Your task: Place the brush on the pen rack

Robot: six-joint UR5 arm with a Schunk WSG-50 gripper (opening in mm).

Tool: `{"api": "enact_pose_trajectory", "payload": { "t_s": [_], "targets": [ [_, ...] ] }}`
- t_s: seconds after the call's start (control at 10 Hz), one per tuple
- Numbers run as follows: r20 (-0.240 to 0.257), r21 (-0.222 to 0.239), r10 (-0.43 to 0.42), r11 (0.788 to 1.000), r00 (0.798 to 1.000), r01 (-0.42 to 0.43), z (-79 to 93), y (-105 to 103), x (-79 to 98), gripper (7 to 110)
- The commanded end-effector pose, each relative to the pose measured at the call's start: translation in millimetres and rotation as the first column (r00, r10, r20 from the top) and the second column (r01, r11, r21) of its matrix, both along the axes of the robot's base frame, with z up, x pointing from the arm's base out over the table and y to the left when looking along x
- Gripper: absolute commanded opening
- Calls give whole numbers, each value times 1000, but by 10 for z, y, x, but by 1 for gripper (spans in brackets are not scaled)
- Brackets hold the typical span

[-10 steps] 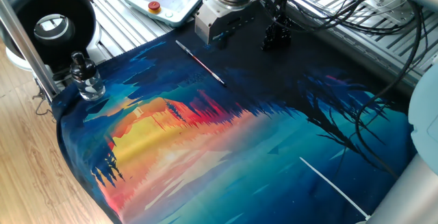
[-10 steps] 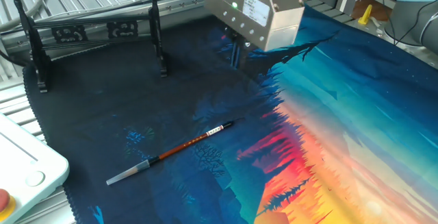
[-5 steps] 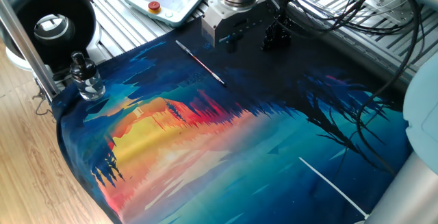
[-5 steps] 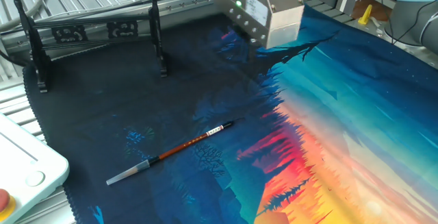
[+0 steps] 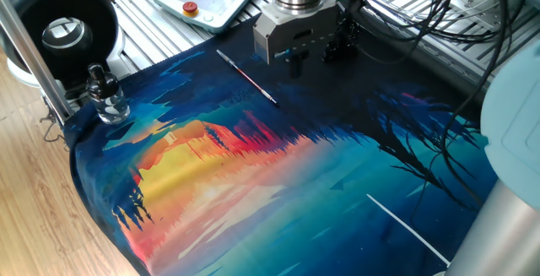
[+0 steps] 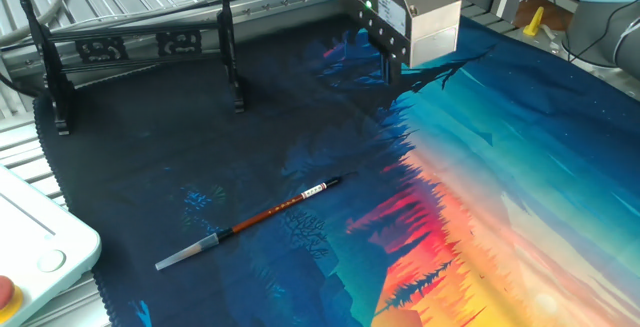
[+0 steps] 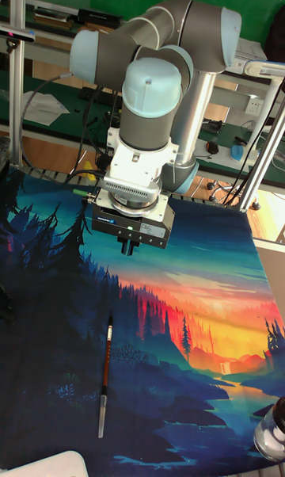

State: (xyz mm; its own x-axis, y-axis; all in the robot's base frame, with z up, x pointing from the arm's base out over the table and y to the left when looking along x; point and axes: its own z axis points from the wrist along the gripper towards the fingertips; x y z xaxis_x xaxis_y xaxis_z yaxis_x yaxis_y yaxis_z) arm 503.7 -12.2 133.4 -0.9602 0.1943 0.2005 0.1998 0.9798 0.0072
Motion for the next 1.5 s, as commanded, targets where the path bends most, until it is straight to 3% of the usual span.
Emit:
{"api": "enact_pose_trajectory", "payload": {
  "t_s": [0.0, 0.3, 0.6, 0.8, 0.9, 1.0, 1.1, 1.4],
  "targets": [
    [-22, -12, -16, 1000, 1000, 15, 24, -27, -53, 7],
    [-30, -2, 16, 1000, 999, -16, 29, -19, -76, 7],
    [62, 5, 60, 998, 996, -60, -12, -14, 145, 7],
    [73, 23, 99, 995, 992, -101, -12, 20, 163, 7],
    [121, 47, 107, 992, 987, -113, -19, 89, 273, 7],
    [170, 1, 102, 995, 980, -104, -34, -9, 411, 7],
    [182, -34, 90, 996, 979, -85, -37, -94, 450, 7],
    [320, -4, 108, 994, 941, -112, -14, 20, 794, 7]
  ]
}}
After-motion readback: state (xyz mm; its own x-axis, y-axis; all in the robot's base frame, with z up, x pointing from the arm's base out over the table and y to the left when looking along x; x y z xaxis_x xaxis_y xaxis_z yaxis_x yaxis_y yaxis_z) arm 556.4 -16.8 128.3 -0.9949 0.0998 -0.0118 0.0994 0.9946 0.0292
